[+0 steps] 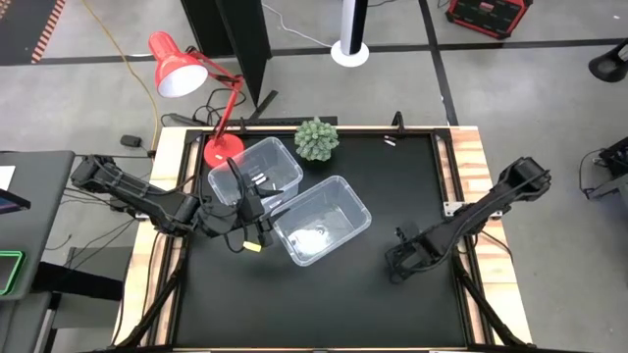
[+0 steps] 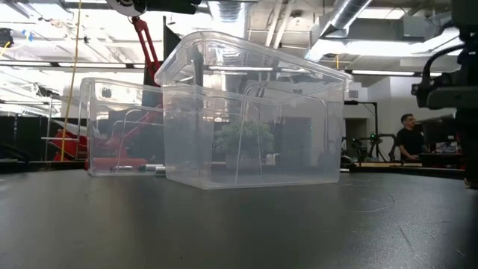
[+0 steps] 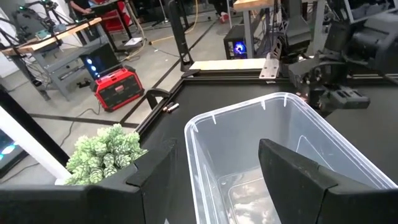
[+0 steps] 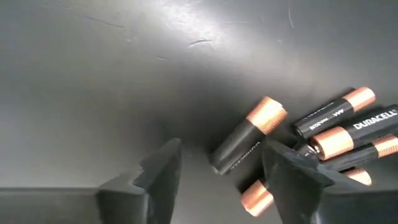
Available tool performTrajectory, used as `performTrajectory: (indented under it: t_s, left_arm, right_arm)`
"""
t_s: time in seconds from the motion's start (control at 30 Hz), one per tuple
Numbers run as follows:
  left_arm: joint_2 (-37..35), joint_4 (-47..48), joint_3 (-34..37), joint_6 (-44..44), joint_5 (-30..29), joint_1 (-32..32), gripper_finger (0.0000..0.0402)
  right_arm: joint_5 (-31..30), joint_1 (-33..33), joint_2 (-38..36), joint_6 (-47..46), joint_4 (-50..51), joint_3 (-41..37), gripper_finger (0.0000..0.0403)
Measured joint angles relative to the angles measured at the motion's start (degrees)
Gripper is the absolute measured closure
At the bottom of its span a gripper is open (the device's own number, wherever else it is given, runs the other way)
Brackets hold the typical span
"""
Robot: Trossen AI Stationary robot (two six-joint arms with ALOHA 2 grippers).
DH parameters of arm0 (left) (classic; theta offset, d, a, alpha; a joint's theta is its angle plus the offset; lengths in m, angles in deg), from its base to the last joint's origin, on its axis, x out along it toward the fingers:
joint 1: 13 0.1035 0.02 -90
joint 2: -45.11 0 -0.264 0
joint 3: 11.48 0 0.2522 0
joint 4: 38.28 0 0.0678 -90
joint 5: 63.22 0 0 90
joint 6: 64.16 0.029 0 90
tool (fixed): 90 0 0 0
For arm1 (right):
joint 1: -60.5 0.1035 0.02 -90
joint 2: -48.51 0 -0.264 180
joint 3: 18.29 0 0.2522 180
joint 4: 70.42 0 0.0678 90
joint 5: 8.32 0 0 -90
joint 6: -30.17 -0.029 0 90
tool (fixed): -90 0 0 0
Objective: Sort batteries
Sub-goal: Put the brown battery into the bottom transparent bin
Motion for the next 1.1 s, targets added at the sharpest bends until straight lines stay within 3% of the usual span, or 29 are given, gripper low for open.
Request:
performTrajectory:
  t_s: [0.33,0.7,1.1]
  left_arm:
    - [0.0,0.0,0.0,-0.1,0.0,0.0,0.0182]
    - [0.0,0.0,0.0,-0.1,0.0,0.0,0.0182]
    - [0.0,0.0,0.0,-0.1,0.0,0.0,0.0182]
  right_arm:
    - [0.4,-0.1,4.3,0.8,-1.8,0.3,0.0273]
    - [0.3,-0.1,4.3,4.5,-2.3,0.3,0.0368]
    - [-0.6,0.0,3.9,12.5,0.3,4.4,0.0386]
